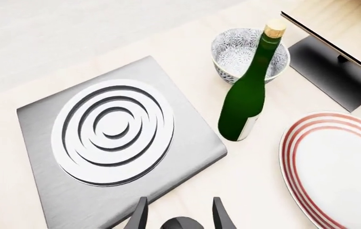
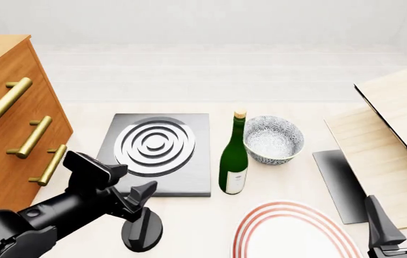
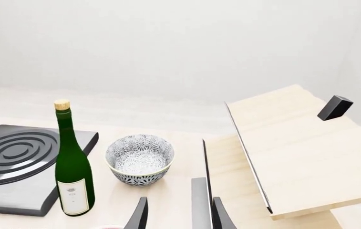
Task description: Turn on the stove.
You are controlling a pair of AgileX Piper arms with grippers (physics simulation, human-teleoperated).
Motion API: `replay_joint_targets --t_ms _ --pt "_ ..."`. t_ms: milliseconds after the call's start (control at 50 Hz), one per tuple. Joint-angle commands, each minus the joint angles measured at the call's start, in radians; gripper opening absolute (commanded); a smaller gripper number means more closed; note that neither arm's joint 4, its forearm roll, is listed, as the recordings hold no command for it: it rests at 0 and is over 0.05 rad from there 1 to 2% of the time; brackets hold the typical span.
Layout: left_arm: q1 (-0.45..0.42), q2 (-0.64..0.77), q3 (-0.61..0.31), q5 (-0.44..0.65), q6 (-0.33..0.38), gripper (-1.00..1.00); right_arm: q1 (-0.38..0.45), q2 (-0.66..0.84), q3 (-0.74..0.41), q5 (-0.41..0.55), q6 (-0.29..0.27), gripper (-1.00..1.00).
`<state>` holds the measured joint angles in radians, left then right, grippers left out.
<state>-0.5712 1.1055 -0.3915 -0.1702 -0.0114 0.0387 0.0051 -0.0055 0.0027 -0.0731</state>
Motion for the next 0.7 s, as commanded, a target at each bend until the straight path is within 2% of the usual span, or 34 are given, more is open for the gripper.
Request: replay_joint_targets --t_ms 20,200,560,700 --pt "-0.005 0.200 0.017 -0.120 -0.006 1.00 0.000 0.002 0.001 0.007 -0.002 1.00" --pt "-0.028 0.263 0.033 -0.149 -0.022 1.00 -0.004 0.008 0.003 0.003 -0.013 1.00" --pt "0.047 0.386 0.049 -0.250 0.001 1.00 0.006 0.032 0.004 -0.008 -0.010 1.00" --pt "0.067 0.389 0.047 -0.245 0.008 1.00 0.008 0.042 0.005 -0.018 -0.010 1.00"
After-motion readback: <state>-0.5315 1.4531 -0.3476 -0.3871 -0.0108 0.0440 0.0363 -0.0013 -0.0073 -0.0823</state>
